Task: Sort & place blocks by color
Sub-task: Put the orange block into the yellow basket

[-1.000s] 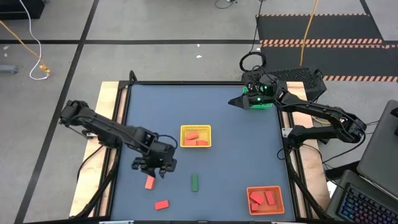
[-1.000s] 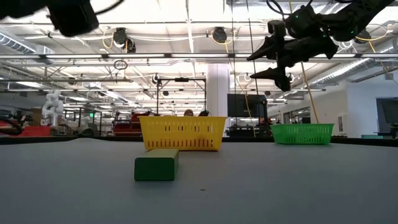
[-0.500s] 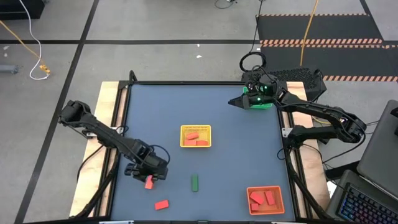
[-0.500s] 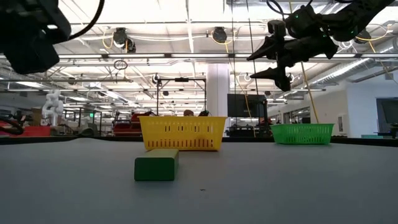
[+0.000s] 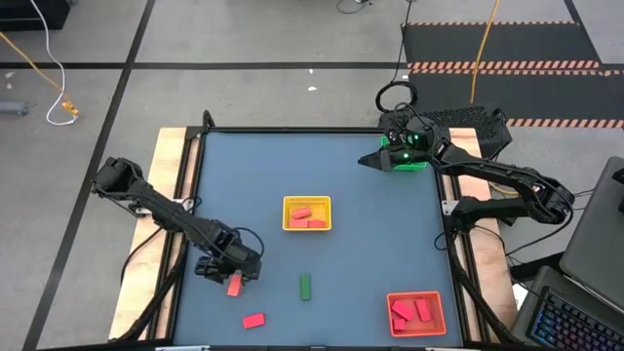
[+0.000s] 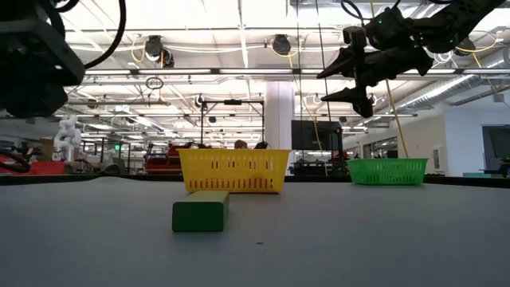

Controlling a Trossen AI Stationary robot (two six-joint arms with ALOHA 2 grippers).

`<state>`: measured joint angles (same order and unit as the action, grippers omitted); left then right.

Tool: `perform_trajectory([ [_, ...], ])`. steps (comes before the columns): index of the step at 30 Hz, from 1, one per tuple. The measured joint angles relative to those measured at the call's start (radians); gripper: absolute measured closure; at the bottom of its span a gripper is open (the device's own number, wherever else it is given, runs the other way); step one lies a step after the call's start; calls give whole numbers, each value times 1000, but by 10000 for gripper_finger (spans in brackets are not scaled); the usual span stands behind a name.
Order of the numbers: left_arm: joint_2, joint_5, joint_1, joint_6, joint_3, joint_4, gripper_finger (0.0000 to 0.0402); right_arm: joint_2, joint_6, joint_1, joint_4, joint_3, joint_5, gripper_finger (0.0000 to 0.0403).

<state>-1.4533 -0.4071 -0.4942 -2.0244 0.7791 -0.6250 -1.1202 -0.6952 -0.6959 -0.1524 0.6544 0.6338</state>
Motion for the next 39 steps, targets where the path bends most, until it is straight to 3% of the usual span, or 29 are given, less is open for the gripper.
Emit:
perform_trajectory([
  [5, 0, 12, -1, -6, -28, 5, 85, 0, 0, 0, 1, 0, 0, 181],
  [16, -19, 35, -2, -31, -69, 129, 173, 0, 2, 0, 1, 0, 0, 181],
  [25, -121, -3, -10, -29, -69, 234, 192, 0, 0, 0, 7, 0, 0, 181],
  [31, -123, -18, -10, -37, -69, 296, 270, 0, 6, 0, 7, 0, -1, 181],
  [39, -58, 20, 44, 4, -58, 407, 270, 0, 26, 0, 19, 0, -2, 181],
])
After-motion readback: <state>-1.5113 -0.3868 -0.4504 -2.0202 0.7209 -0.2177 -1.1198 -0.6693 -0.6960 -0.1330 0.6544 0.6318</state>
